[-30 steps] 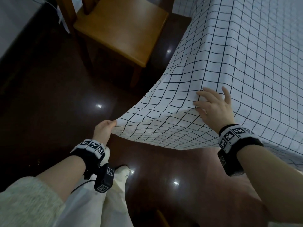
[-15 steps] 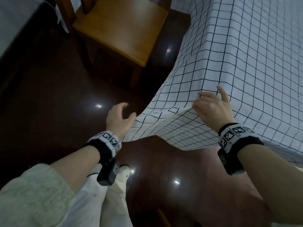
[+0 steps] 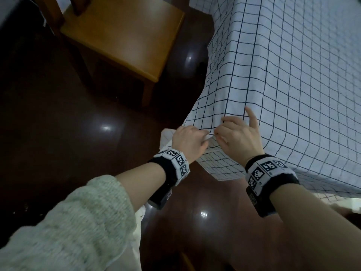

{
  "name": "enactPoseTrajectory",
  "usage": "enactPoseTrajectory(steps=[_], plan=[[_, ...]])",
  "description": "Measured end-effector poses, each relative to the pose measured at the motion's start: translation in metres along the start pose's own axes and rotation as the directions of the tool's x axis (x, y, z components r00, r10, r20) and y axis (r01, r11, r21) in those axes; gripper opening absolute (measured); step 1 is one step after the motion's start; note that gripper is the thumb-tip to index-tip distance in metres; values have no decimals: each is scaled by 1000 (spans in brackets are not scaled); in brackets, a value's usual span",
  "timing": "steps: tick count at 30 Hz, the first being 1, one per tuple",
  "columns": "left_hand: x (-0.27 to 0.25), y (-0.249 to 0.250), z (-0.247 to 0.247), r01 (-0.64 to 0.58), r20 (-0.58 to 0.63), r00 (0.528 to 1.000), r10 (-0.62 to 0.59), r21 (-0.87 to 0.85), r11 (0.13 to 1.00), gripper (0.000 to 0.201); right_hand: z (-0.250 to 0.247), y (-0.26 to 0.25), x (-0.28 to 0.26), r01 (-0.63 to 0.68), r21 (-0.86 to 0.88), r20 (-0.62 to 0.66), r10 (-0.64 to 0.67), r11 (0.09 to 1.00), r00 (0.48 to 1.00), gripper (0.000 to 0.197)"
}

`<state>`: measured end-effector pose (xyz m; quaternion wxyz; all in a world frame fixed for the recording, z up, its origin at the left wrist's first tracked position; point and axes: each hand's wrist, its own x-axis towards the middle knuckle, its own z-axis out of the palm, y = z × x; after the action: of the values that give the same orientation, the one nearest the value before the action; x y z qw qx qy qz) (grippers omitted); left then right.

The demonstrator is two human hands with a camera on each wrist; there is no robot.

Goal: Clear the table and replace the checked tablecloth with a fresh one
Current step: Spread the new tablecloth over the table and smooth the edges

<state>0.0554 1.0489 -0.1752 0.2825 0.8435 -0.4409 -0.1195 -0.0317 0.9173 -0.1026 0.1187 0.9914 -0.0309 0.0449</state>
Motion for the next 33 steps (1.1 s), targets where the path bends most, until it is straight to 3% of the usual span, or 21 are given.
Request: enactPoseTrajectory(steps=[5, 11, 18, 24, 28, 30, 33], plan=[[-8, -27, 9, 113, 93, 989, -117, 54, 992, 25, 3, 0, 1, 15, -9, -21, -16, 1000, 1000, 22], [-29, -65, 13, 242, 225, 940, -257, 96, 966, 29, 5, -5, 4, -7, -23, -25, 7, 1000, 1000, 23], [-43, -82, 11, 170, 216, 956, -198, 141, 975, 26, 13, -18, 8, 133, -108, 97, -122, 985, 988, 12], [-47, -91, 8, 155, 162, 971, -175, 125, 980, 28, 22, -32, 18, 145, -169, 222, -106, 975, 969, 9], [-44, -82, 12, 210, 144, 967, -211, 20, 977, 43, 20, -35, 23, 114, -201, 275, -55, 973, 960, 23], [-36, -68, 17, 174, 142, 975, -170, -15, 985, 52, 20, -34, 23, 111, -181, 264, -61, 977, 963, 33], [-18, -52, 23, 147, 76, 987, -142, -74, 986, 48, 20, -31, 25, 110, -166, 253, -66, 980, 965, 43]])
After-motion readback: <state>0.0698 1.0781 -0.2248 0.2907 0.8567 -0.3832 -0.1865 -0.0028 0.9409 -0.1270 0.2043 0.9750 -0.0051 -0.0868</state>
